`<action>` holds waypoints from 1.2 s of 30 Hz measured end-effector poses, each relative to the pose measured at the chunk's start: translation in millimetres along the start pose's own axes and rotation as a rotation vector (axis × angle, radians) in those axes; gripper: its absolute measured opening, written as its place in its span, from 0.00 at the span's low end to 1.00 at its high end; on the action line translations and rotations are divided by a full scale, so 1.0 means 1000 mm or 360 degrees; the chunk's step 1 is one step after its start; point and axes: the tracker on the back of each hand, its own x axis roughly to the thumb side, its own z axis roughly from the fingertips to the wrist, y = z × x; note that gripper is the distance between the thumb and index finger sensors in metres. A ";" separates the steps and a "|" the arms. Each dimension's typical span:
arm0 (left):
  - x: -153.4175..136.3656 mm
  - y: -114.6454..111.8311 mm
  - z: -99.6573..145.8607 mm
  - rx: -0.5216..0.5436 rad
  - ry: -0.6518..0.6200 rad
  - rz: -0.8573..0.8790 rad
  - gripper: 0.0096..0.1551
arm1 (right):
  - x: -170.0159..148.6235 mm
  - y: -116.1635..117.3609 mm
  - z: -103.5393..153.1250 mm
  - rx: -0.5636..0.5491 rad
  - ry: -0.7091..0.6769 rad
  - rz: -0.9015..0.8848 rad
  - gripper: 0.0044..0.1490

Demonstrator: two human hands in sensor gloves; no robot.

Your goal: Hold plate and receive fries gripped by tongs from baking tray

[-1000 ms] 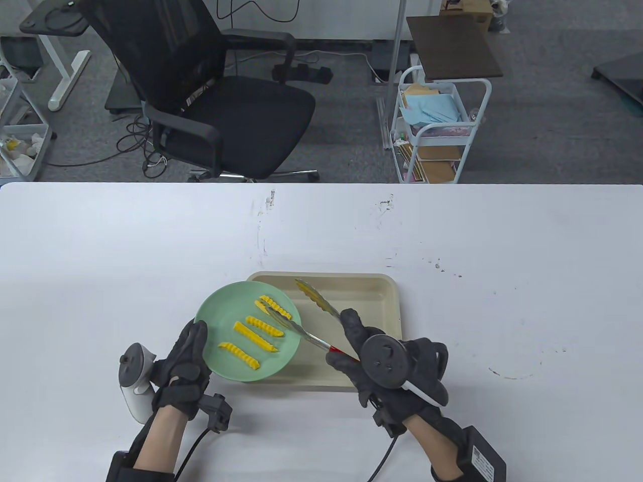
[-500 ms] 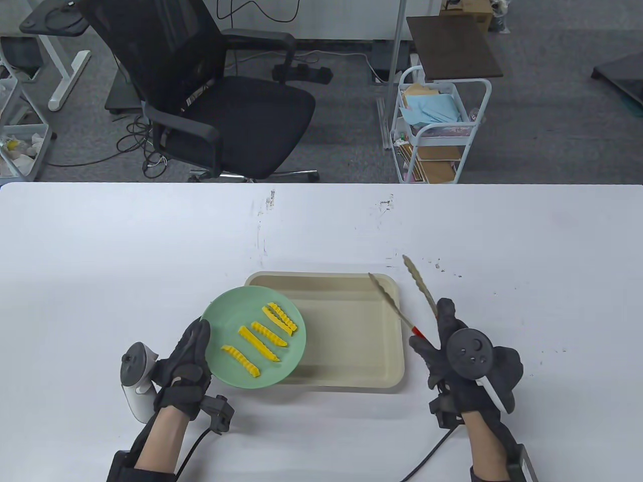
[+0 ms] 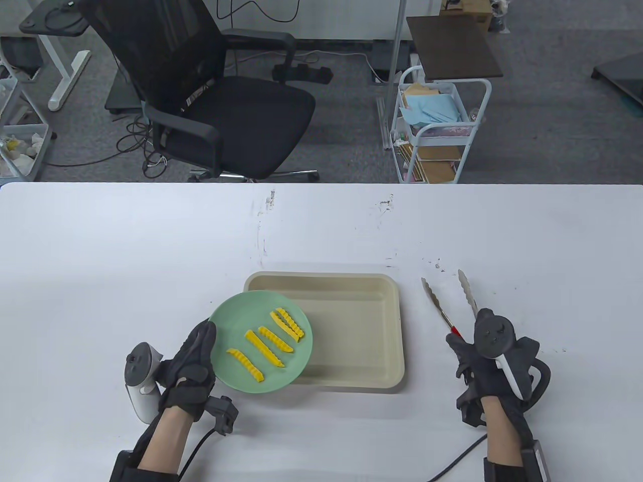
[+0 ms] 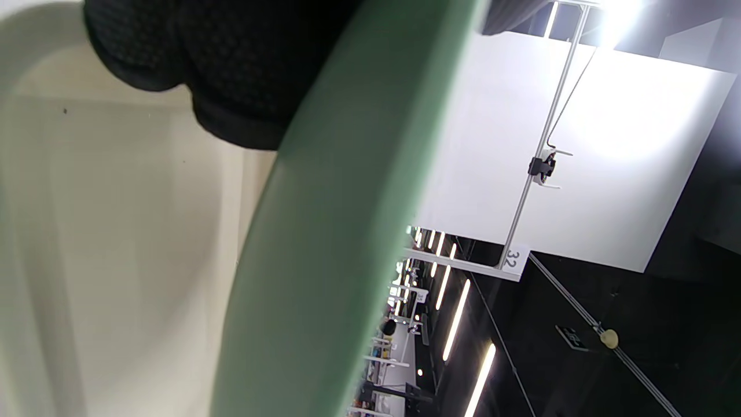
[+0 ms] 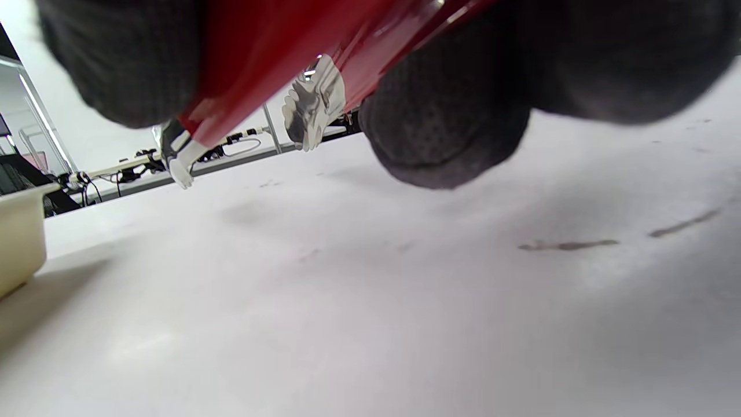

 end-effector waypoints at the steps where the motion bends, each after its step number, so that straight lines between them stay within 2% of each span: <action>1: 0.000 0.000 0.000 0.0010 0.0000 -0.0004 0.34 | 0.001 0.002 -0.001 0.0014 0.0002 0.0014 0.55; 10: 0.000 0.001 0.000 0.0017 0.0012 0.0003 0.34 | 0.008 0.010 -0.004 0.0071 -0.0010 0.0110 0.55; 20: 0.002 0.005 0.001 0.0036 0.0001 0.0022 0.34 | 0.013 0.014 -0.006 0.0038 -0.0005 0.0227 0.53; 36: 0.002 0.005 -0.001 -0.0016 -0.0016 0.0089 0.34 | 0.020 0.023 -0.006 0.0199 0.0082 0.0453 0.58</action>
